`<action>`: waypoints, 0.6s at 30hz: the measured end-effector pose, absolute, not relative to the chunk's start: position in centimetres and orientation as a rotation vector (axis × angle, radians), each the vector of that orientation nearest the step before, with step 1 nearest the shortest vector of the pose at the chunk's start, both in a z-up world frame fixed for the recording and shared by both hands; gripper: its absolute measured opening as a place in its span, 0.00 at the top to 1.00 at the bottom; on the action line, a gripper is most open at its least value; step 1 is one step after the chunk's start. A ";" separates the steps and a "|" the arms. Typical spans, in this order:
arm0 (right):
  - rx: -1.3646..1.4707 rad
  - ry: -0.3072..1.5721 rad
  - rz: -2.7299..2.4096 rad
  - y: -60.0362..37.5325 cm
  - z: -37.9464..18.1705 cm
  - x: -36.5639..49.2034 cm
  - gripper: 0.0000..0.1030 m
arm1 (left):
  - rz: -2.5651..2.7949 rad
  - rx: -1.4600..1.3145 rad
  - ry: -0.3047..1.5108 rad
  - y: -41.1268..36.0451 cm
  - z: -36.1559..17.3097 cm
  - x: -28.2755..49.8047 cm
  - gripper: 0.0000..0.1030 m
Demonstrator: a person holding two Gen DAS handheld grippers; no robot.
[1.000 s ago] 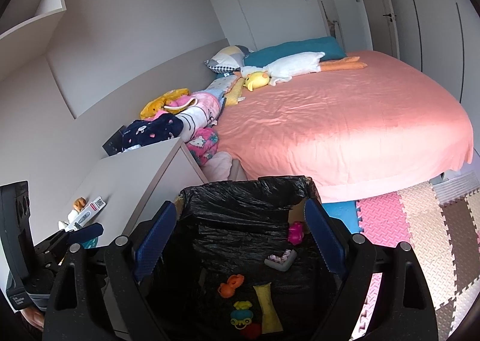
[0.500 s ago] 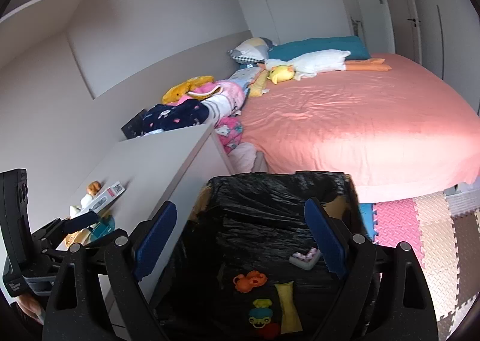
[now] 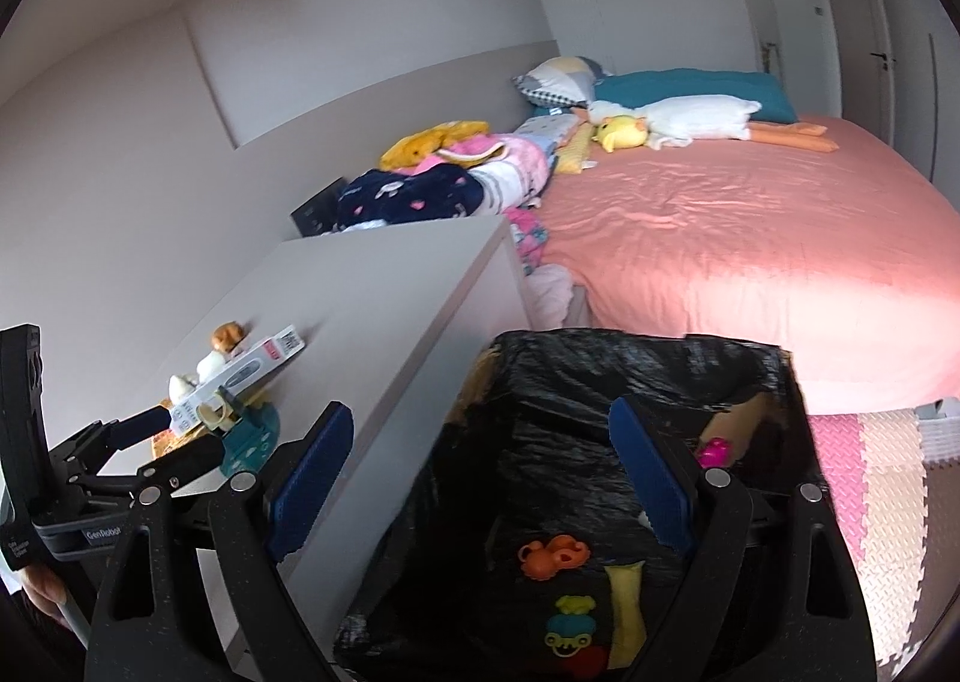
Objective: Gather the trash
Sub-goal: 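Move the left tool to the yellow snack bag while the right tool approaches the teal holder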
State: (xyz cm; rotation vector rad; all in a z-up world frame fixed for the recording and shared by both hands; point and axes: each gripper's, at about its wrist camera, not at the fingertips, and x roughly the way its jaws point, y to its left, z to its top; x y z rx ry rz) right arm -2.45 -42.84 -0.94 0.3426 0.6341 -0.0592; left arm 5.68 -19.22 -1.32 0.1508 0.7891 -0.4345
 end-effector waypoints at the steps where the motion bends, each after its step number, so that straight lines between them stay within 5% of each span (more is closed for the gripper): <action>1: 0.336 0.638 -0.050 -42.3 -0.9 -2.2 0.15 | -0.419 0.147 0.789 -18.4 -1.3 5.8 0.06; 18: 0.276 0.687 0.058 -36.1 -1.8 1.3 0.15 | -0.276 0.140 0.826 -10.7 -3.2 7.4 0.06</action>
